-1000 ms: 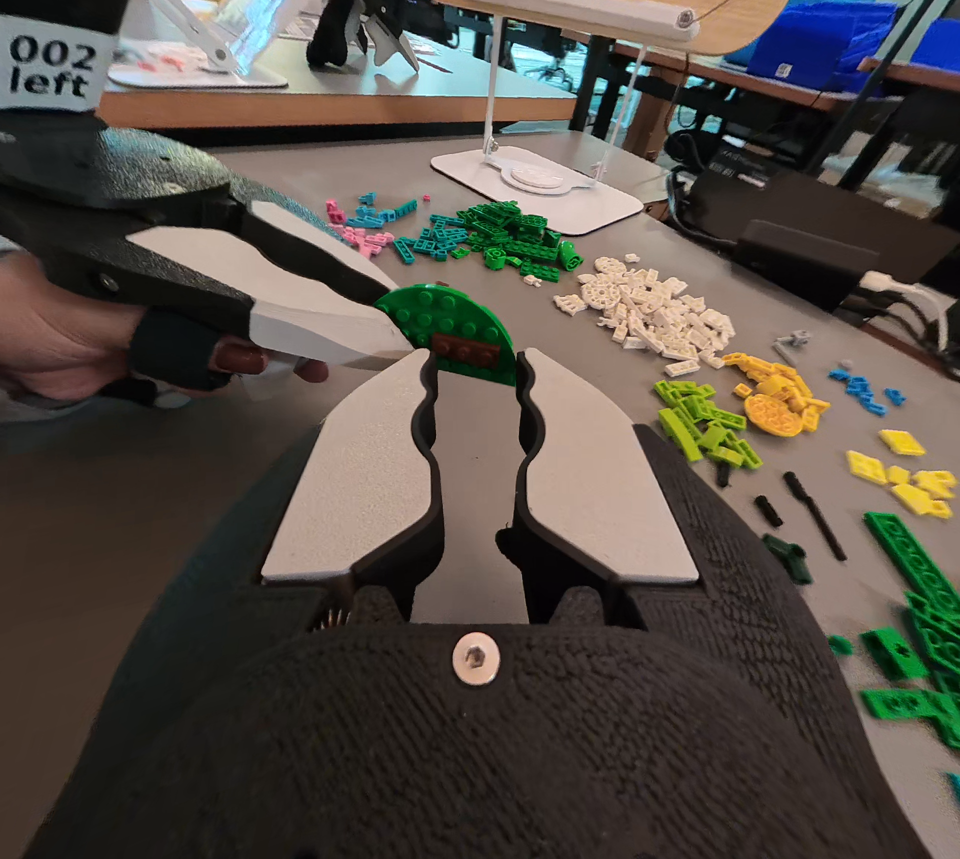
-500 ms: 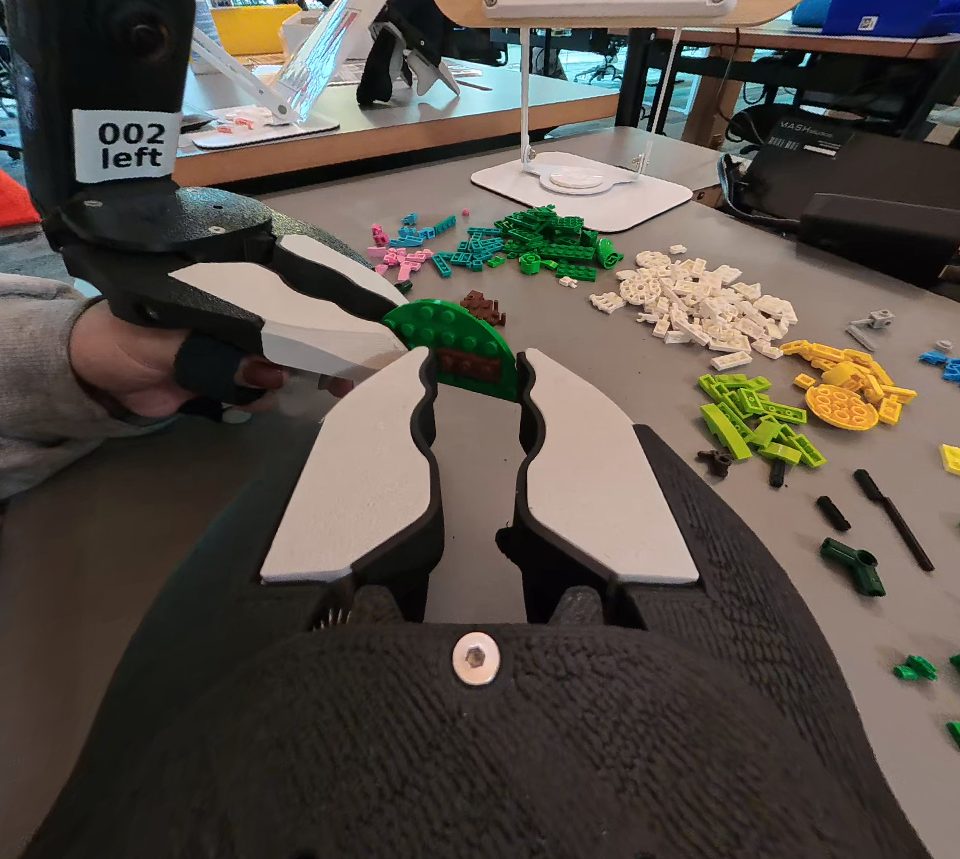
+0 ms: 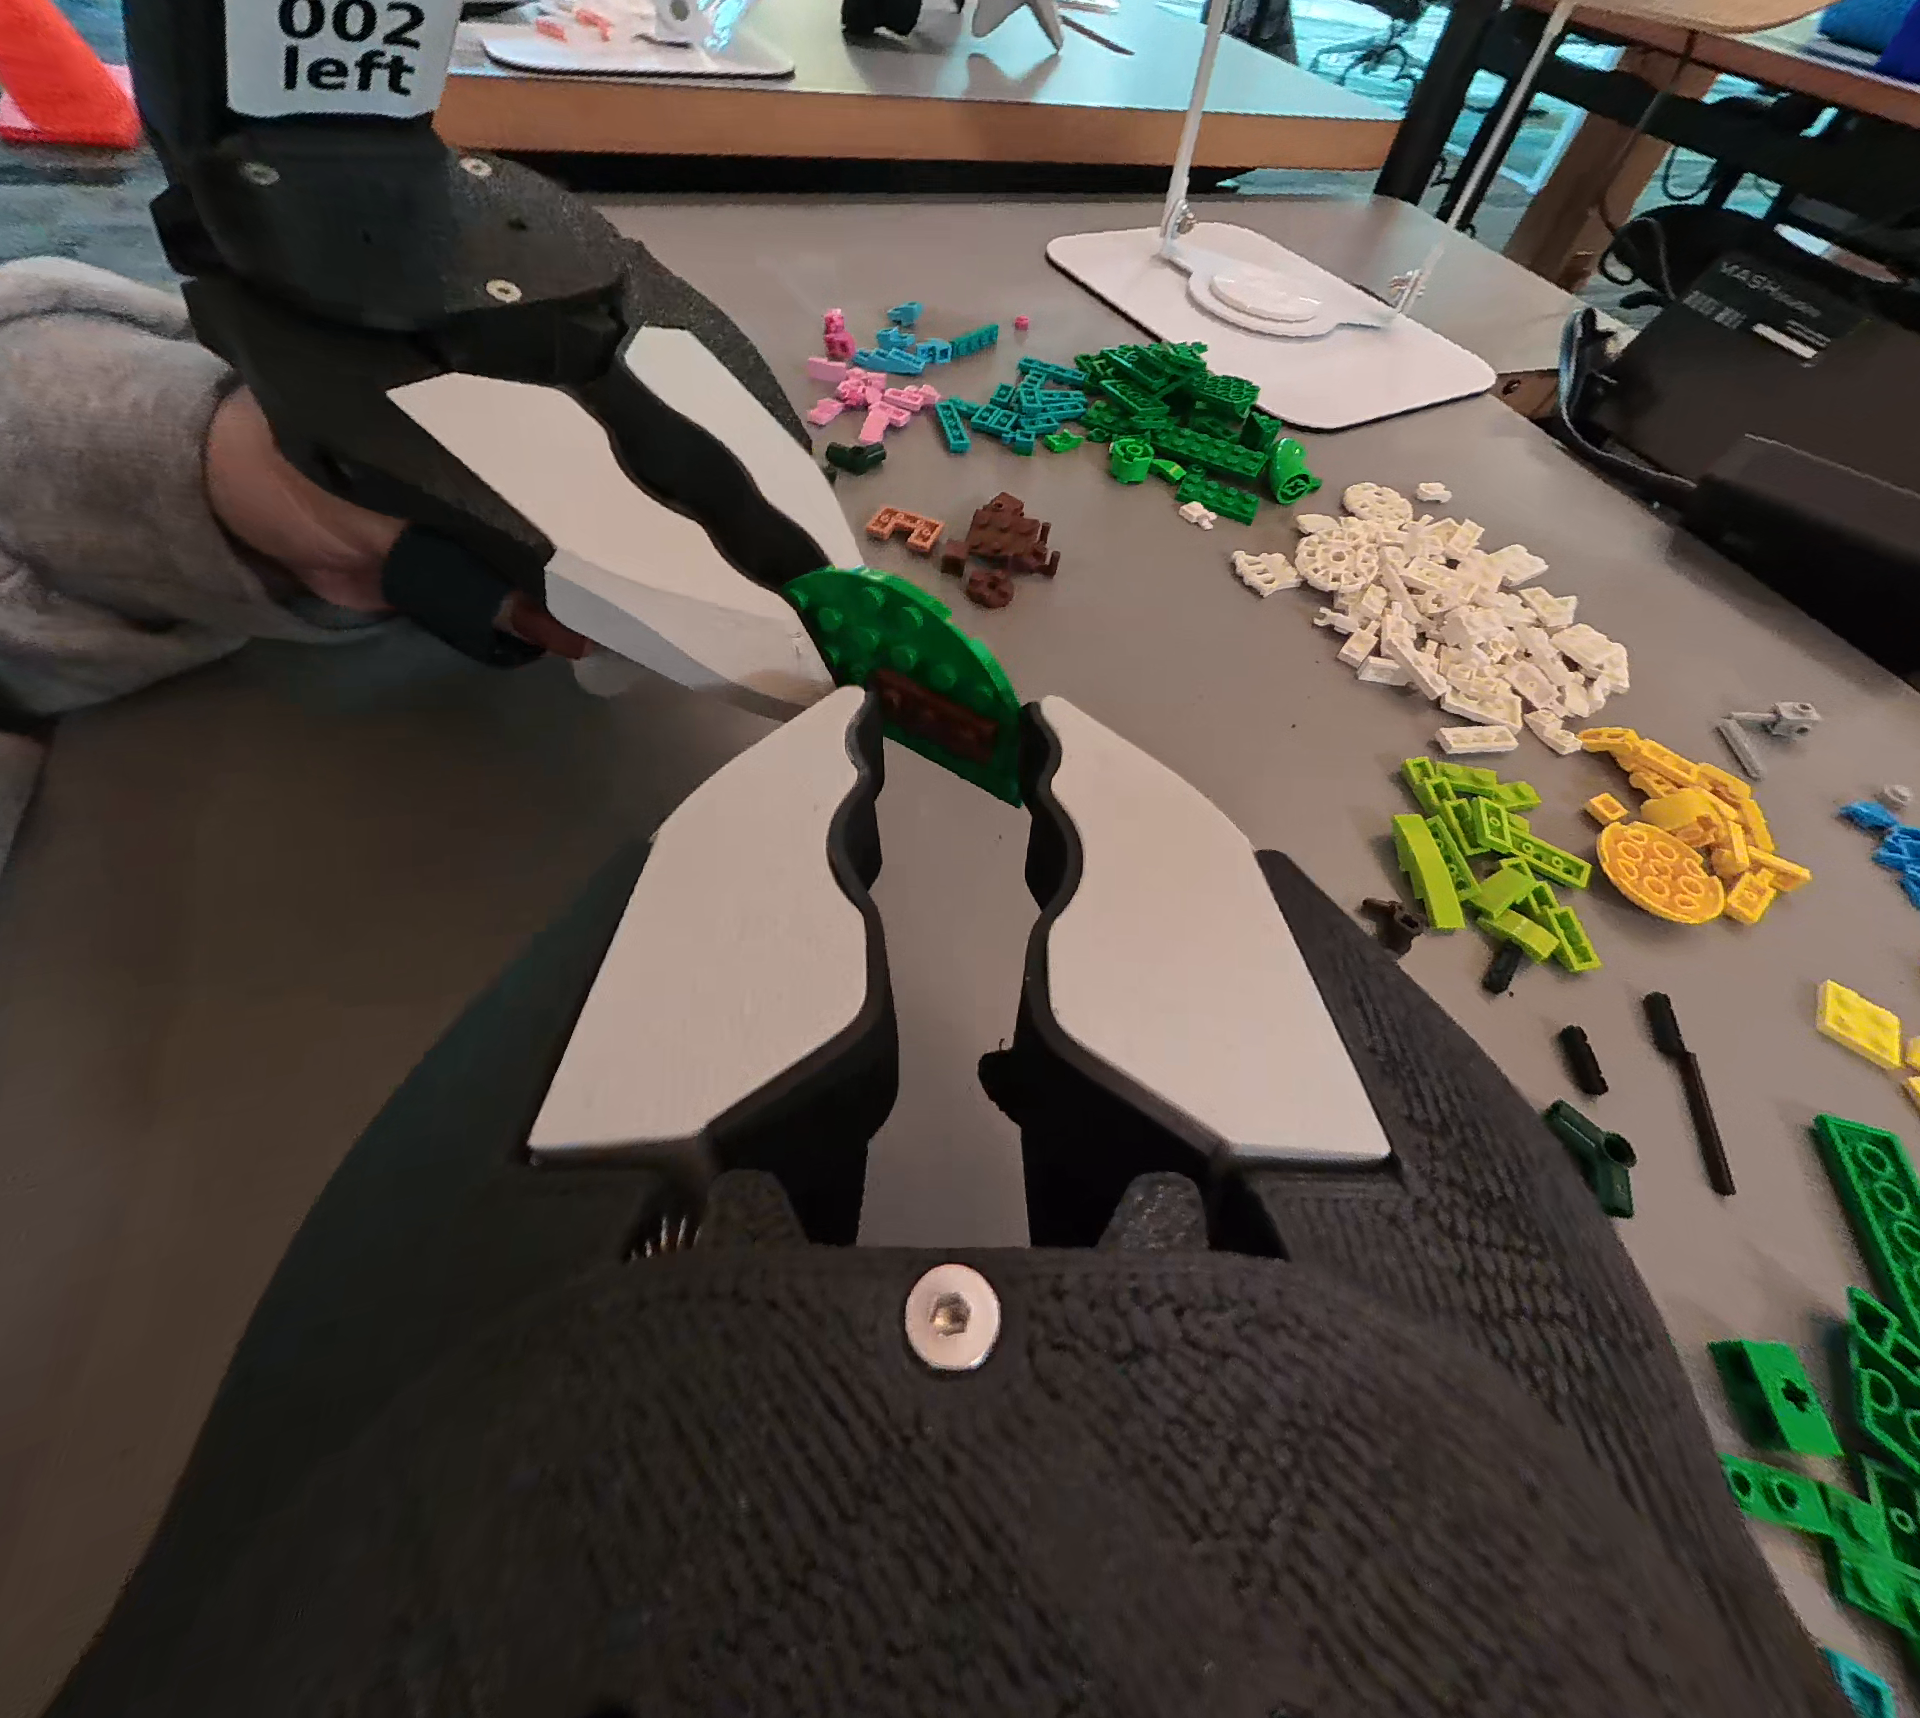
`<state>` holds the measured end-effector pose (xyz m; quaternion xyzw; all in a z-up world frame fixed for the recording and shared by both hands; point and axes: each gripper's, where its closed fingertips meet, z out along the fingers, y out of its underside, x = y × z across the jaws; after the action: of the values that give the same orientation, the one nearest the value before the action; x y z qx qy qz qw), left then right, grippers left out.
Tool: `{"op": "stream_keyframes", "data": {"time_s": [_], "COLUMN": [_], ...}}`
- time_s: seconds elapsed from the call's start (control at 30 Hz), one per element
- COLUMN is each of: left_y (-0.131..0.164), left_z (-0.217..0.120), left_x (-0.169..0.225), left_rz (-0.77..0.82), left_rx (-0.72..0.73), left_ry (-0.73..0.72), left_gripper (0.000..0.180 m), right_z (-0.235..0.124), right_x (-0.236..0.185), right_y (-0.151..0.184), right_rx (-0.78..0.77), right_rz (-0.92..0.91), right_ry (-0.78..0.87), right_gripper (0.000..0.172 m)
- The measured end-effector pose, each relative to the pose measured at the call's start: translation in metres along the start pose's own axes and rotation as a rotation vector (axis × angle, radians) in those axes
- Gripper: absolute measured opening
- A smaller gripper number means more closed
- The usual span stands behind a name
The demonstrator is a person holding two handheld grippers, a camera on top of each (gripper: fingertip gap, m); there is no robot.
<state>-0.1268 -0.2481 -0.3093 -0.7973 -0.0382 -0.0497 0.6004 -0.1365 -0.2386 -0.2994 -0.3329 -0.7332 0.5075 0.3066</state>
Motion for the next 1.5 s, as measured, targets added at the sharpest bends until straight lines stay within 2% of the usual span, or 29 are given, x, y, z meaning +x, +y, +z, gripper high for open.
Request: {"op": "stream_keyframes", "data": {"time_s": [0.07, 0.17, 0.37, 0.57, 0.67, 0.73, 0.87, 1.03, 1.23, 1.37, 1.47, 1.5], "left_y": [0.000, 0.000, 0.000, 0.005, 0.010, 0.017, 0.030, 0.041, 0.050, 0.051, 0.052, 0.054], "left_z": [-0.001, -0.002, -0.002, 0.000, 0.002, 0.003, 0.005, 0.006, 0.005, 0.005, 0.006, 0.006], "left_x": [-0.001, 0.003, 0.004, 0.003, 0.001, 0.001, 0.001, 0.006, 0.005, 0.005, 0.005, 0.002], "left_rz": [0.017, 0.011, -0.051, -0.143, -0.175, -0.182, -0.199, -0.137, -0.232, -0.189, -0.094, -0.074], "left_rx": [-0.002, 0.004, -0.002, -0.037, -0.073, -0.125, -0.224, -0.321, -0.374, -0.379, -0.385, -0.398], "left_ry": [0.000, 0.045, 0.090, 0.119, 0.116, 0.114, 0.130, 0.158, 0.205, 0.178, 0.141, 0.114], "left_gripper": [0.004, 0.003, 0.004, 0.003, 0.004, 0.004, 0.004, 0.004, 0.004, 0.003, 0.004, 0.004], "right_z": [-0.003, -0.006, -0.005, -0.004, -0.002, 0.001, 0.006, 0.011, 0.015, 0.015, 0.014, 0.014], "right_x": [0.000, -0.004, -0.004, -0.003, -0.003, -0.005, -0.009, -0.019, -0.021, -0.021, -0.022, -0.022], "right_y": [0.004, 0.002, 0.002, 0.002, 0.003, 0.007, 0.018, 0.034, 0.041, 0.042, 0.042, 0.039], "right_rx": [-0.012, 0.017, 0.030, -0.002, -0.040, -0.092, -0.197, -0.339, -0.459, -0.472, -0.465, -0.449], "right_rz": [-0.013, -0.013, -0.134, -0.423, -0.629, -0.757, -0.877, -0.845, -0.817, -0.789, -0.716, -0.671], "right_ry": [-0.020, -0.046, -0.010, 0.138, 0.225, 0.247, 0.222, 0.069, 0.046, 0.024, -0.047, -0.069], "right_gripper": [0.017, 0.017, 0.021, 0.022, 0.026, 0.027, 0.031, 0.025, 0.022, 0.022, 0.021, 0.009]}}
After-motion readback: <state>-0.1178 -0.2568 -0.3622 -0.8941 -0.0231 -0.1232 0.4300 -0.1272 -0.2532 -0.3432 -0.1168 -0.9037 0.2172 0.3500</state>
